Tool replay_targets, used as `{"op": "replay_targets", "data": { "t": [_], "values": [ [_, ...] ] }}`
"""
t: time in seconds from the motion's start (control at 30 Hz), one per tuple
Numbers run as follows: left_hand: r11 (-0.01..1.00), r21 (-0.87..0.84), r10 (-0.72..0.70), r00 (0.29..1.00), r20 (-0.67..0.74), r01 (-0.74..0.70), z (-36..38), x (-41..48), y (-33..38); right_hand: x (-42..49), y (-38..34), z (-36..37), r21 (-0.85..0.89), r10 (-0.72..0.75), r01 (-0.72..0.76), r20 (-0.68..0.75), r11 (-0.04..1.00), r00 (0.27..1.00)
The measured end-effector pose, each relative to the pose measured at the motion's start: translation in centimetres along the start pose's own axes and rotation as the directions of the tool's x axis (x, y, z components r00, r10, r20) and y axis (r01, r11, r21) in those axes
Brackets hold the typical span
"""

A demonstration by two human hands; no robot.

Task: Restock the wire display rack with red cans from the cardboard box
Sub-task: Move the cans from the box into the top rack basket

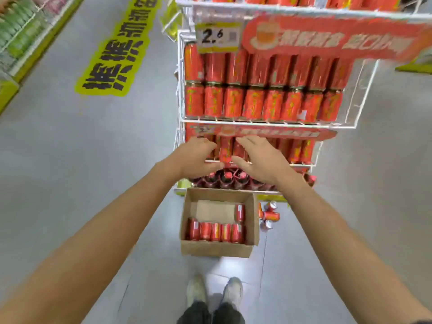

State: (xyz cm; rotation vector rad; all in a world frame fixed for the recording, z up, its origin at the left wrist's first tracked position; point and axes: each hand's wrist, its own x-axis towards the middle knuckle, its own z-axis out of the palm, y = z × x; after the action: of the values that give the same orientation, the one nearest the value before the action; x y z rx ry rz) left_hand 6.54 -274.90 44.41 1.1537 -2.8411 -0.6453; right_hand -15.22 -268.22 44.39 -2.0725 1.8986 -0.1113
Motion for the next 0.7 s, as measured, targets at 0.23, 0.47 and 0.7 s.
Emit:
{"op": "replay_targets", "data": {
  "t": [0.23, 0.47, 0.7],
  "values": [
    [0.959, -0.136, -0.181, 0.904, 0.388, 0.250, 23.7, -2.2, -6.6, -2.0, 4.5, 24.8, 0.106, 0.114, -0.163, 0.368, 0.981, 0.923],
    [0.876, -0.204, -0.305, 0.831, 0.465, 0.436, 43.0, -2.0, -14.4, -0.7, 8.9, 46.1, 0.104, 0.149, -0.235, 0.518, 0.966, 0.842],
    [0.779, -0.232, -0.446, 0.775, 0.448, 0.582, 60.1, 1.5, -23.5, 5.9, 13.0, 64.8, 0.135, 0.149, -0.270, 0.568, 0.953, 0.809]
  ]
}}
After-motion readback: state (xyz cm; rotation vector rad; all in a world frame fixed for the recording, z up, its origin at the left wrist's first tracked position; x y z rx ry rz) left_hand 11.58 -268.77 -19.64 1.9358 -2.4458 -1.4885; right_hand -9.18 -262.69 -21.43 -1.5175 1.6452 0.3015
